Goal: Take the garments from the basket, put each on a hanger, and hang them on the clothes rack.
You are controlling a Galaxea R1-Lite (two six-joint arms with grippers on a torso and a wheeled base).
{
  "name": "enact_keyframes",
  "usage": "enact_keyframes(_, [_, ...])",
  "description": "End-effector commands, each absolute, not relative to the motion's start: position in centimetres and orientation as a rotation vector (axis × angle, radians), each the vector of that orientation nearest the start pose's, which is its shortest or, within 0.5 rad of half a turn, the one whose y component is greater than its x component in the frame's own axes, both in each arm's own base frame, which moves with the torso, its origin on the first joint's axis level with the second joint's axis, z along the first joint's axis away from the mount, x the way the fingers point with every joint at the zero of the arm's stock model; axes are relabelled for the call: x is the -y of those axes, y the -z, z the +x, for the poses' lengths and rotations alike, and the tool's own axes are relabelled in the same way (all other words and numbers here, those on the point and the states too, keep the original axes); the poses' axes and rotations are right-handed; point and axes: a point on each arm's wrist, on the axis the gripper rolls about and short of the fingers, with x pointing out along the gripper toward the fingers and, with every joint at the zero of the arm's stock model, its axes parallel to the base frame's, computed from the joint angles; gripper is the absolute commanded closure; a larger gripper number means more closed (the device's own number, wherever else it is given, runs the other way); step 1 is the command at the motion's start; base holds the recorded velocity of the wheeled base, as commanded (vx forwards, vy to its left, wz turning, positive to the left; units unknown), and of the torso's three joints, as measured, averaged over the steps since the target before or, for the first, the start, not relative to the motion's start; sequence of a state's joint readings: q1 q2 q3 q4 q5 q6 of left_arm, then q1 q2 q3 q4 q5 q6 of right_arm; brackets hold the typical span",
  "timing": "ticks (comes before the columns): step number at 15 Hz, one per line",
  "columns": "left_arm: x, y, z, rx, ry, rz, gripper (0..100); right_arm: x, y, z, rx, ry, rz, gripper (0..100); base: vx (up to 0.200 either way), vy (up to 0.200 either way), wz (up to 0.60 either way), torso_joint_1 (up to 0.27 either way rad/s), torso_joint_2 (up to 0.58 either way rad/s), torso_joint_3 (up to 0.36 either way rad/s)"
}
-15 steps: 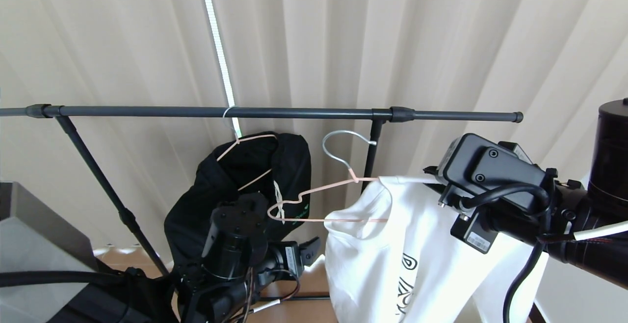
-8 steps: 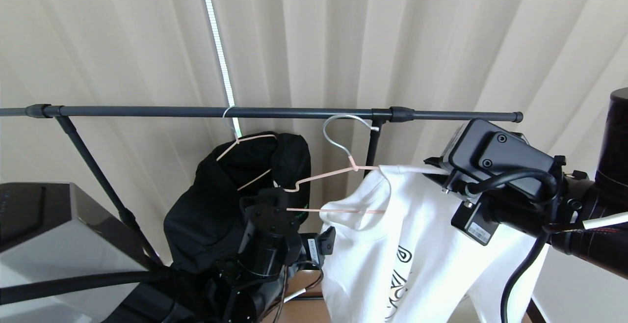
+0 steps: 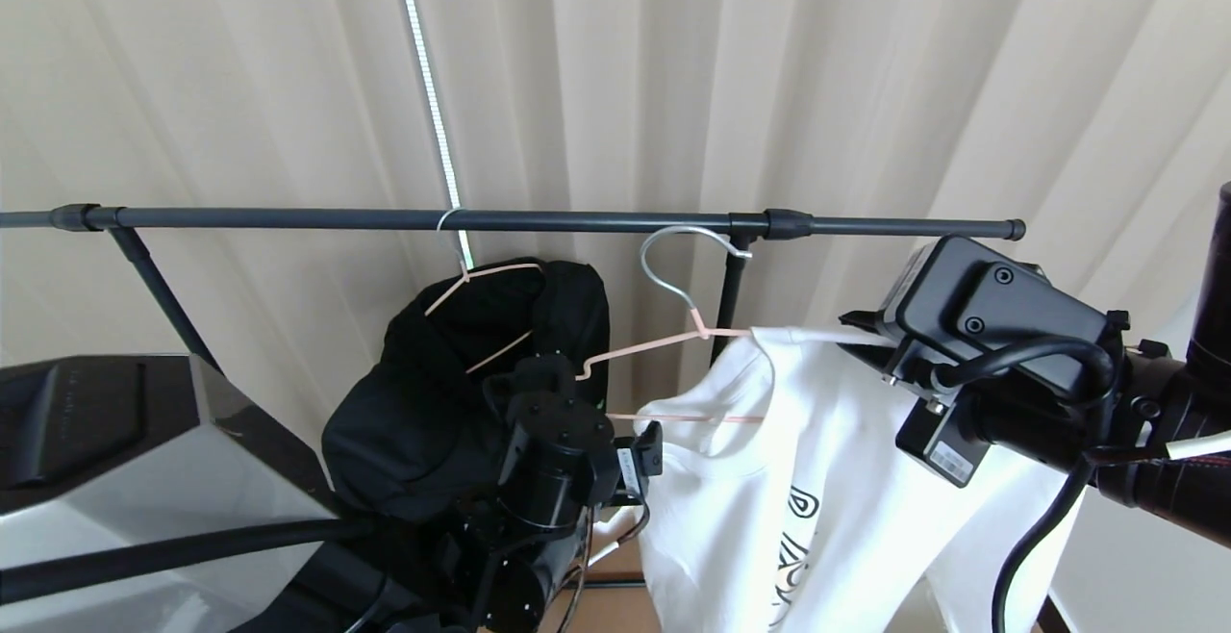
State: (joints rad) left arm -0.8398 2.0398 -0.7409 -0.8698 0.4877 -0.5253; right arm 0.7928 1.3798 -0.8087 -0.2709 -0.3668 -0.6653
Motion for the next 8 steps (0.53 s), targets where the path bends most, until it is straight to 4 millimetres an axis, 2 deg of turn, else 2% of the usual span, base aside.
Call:
enact_keyframes(1, [25.6, -6.7, 23.7, -0.434, 0.236, -0.218, 0, -15.6, -23.5, 16.5, -0.099, -0.495, -0.815, 100, 0.0, 0.0, 0.0, 0.0, 0.0, 0.0])
enact_keyframes(3, [25.8, -5.8, 23.4, -0.443, 0.227, -0.168, 0, -15.5, -23.7, 16.4, -0.093, -0.491, -0.811, 100, 0.0, 0.0, 0.0, 0.0, 0.0, 0.0])
enact_keyframes(8, [25.5, -5.3, 22.2, -0.407, 0.27, -0.113, 0, -15.4, -23.9, 16.6, -0.089, -0.48, -0.805, 100, 0.0, 0.0, 0.0, 0.0, 0.0, 0.0])
